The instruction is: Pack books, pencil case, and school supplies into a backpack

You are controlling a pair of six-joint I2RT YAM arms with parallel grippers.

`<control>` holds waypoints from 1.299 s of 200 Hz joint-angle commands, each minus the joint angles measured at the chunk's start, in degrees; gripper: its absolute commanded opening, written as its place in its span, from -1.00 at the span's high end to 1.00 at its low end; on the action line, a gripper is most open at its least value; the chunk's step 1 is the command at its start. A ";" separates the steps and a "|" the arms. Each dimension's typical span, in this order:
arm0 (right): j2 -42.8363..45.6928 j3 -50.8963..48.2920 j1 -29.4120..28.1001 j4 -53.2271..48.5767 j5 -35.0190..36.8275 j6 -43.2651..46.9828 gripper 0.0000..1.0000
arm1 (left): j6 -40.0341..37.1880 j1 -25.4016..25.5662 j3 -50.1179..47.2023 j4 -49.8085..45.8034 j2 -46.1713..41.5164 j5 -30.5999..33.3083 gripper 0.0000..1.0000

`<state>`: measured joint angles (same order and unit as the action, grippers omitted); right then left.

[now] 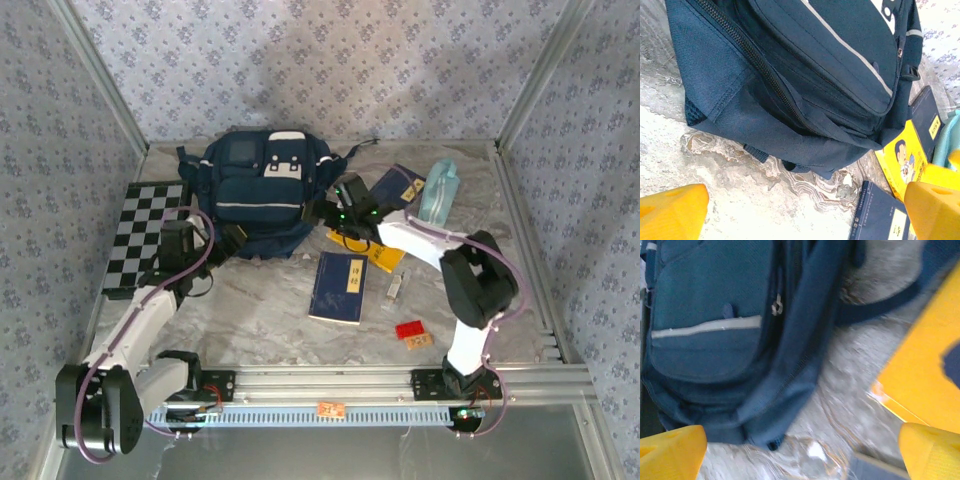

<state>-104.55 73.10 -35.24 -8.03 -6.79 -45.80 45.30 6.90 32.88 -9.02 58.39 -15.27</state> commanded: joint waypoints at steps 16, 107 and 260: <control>-9.12 9.21 -1.09 -0.15 1.05 -4.89 -0.98 | -3.00 0.96 4.37 -1.44 3.12 -2.24 -1.00; -19.07 17.43 -2.65 -2.34 -0.15 -4.16 0.05 | -3.31 1.23 5.22 -2.37 5.68 -2.00 -1.00; 2.33 0.19 -15.54 -0.61 7.37 -5.37 1.00 | -1.70 1.34 1.10 -3.17 2.29 -1.43 -1.00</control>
<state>-106.56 76.09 -46.33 -10.37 -2.48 -49.12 43.16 7.90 34.96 -13.67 61.17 -16.91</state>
